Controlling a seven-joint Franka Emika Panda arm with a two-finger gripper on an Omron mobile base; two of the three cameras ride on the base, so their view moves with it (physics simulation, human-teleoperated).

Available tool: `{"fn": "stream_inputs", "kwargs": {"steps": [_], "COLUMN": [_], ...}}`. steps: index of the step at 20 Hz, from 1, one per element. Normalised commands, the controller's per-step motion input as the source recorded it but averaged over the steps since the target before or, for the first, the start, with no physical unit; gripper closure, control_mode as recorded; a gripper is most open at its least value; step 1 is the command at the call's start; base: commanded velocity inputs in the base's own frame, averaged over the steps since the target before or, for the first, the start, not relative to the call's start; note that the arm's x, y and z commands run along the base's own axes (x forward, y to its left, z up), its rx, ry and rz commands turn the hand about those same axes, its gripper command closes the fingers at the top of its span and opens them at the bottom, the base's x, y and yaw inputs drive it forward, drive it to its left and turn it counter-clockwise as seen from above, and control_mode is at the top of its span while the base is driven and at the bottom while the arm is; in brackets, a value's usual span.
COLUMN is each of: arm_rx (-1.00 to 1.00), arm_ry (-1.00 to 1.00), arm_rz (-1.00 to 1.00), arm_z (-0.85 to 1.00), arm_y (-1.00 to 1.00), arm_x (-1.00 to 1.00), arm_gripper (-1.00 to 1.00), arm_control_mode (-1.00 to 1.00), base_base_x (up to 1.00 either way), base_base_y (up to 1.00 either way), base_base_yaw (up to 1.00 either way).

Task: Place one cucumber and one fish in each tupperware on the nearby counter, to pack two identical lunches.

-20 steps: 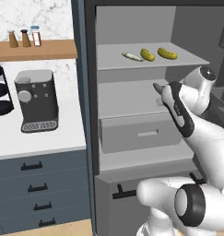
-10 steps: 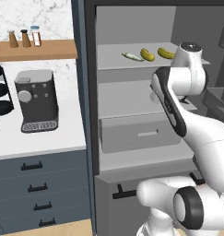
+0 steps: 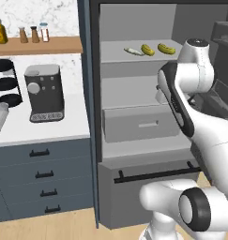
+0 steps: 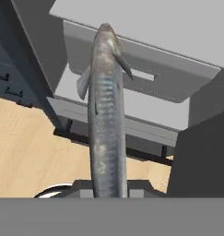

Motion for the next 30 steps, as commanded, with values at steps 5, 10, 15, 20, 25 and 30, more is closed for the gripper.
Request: {"fn": "stream_inputs", "kwargs": {"steps": [5, 10, 15, 20, 25, 30], "arm_rx": [0.00, 0.00, 0.00, 0.00, 0.00, 0.00], "arm_ry": [0.00, 0.00, 0.00, 0.00, 0.00, 0.00], "arm_rz": [0.00, 0.00, 0.00, 0.00, 0.00, 0.00], "arm_z": [0.00, 0.00, 0.00, 0.00, 0.00, 0.00], "arm_y": [0.00, 0.00, 0.00, 0.00, 0.00, 0.00], "arm_x": [0.00, 0.00, 0.00, 0.00, 0.00, 0.00], "arm_gripper": [1.00, 1.00, 1.00, 1.00, 1.00, 1.00], "arm_control_mode": [1.00, 1.00, 1.00, 1.00, 1.00, 1.00], "base_base_x": [-0.31, 0.00, 0.08, 0.39, 0.88, 0.98], "base_base_y": [0.98, 1.00, 1.00, 1.00, 1.00, 0.76], "base_base_yaw": [0.05, 0.00, 0.00, 0.00, 0.00, -0.11]}}
